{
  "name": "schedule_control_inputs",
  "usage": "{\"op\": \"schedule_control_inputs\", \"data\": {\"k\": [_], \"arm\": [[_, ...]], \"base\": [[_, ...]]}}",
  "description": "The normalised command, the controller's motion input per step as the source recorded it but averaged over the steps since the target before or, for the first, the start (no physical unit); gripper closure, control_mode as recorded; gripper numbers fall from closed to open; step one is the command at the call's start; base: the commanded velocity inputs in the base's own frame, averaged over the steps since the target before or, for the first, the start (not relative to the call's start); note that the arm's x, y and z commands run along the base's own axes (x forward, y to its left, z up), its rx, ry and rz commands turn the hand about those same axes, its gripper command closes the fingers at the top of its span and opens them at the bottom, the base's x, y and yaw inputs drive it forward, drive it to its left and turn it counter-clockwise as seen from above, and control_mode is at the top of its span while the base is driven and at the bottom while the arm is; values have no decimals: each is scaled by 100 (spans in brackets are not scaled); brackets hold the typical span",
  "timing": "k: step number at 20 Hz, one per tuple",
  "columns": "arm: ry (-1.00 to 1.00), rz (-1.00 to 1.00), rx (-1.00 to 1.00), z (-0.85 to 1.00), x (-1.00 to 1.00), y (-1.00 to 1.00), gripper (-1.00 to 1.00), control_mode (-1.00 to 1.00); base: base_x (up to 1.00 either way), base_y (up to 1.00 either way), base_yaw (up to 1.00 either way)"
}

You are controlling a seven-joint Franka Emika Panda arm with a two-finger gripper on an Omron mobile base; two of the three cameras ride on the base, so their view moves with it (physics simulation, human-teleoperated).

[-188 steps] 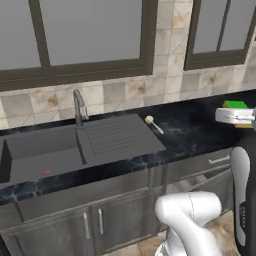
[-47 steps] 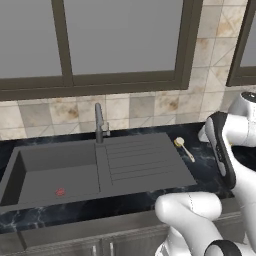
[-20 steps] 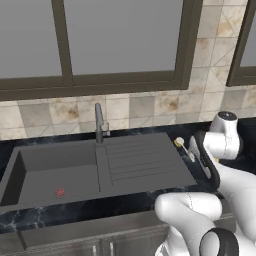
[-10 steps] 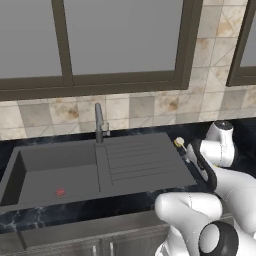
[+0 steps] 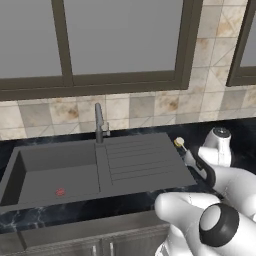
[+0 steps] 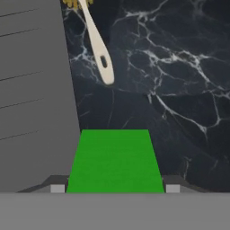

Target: Locate and retrieve the dish brush and sponge from the cabinet. Place them next to the sink.

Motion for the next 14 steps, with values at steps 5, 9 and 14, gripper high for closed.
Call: {"op": "schedule_control_inputs", "data": {"k": [5,9,14], "arm": [[-1,0,0,-16,9,-1,100,-100],[0,1,2,-9,0,0,100,-100],[0,1,3,-16,1,0,100,-100]], "base": [[0,0,0],[0,0,0],[0,0,0]]}}
